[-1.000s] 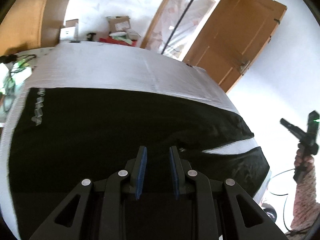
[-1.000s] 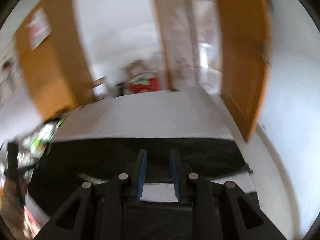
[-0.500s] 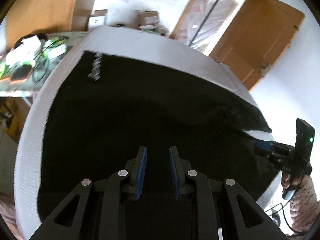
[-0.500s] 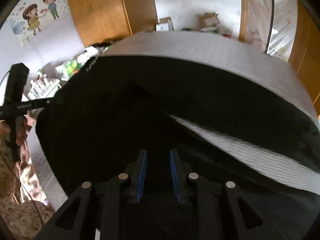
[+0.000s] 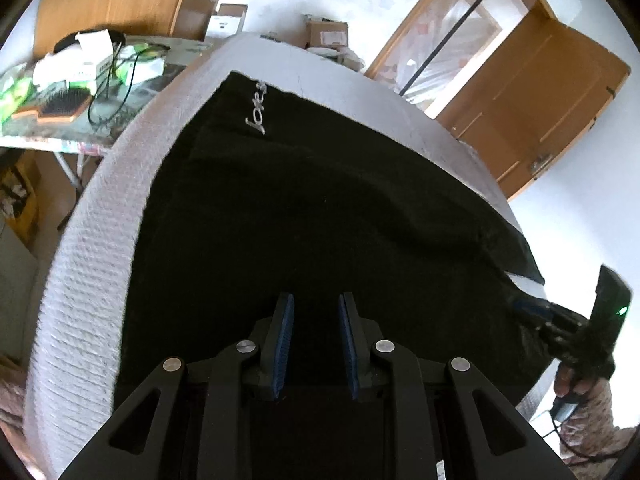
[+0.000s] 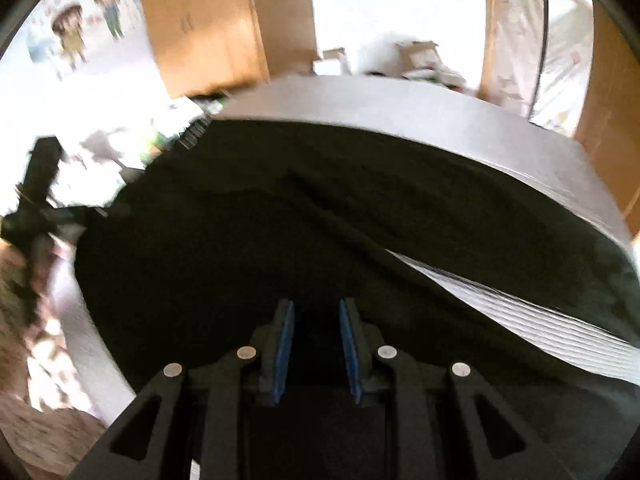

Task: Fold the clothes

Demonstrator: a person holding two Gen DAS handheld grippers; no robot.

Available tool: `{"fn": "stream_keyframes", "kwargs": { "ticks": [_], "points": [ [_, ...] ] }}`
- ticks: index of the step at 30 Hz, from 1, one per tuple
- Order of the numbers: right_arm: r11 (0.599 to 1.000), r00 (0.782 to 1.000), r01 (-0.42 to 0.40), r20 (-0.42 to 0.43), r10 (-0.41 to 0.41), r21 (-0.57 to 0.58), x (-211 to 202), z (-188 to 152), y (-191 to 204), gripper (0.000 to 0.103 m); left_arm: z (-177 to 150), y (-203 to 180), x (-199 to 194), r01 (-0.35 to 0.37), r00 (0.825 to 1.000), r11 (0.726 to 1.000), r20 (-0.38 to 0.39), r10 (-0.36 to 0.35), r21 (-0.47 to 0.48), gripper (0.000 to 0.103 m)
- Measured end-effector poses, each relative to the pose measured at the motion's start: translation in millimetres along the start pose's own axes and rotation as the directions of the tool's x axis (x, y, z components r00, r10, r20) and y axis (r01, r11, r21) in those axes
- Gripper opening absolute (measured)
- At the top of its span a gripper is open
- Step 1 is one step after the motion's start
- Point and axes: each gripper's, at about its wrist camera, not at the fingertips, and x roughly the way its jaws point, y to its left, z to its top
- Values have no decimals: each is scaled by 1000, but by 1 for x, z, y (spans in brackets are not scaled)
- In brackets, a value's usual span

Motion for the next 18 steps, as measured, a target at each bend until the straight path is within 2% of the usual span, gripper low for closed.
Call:
{"fn": "stream_keyframes", "kwargs": {
  "ticks": [2, 7, 11, 15, 18],
  "points": [
    [999, 999, -39, 4, 40, -11, 10, 9, 10, 24, 9, -2, -4, 13, 1000, 1000, 28, -13, 10, 24],
    [994, 994, -106, -44, 104, -31, 45, 29, 32, 24, 33, -1, -2, 28, 998, 1000, 64, -29, 5, 24],
    [994, 994, -104, -47, 102, -44, 67, 48, 48, 24, 47, -13, 11, 43, 998, 998, 39, -45, 43, 24],
    [992, 990, -121, -74, 119, -25, 86, 55, 54, 24, 61, -18, 35, -17, 1000, 996, 18, 16, 86, 24],
    [993, 991, -116, -75, 114, -25, 92, 50, 58, 25, 69, -2, 45, 1, 1000, 1000, 5, -1, 20, 24]
  ]
}}
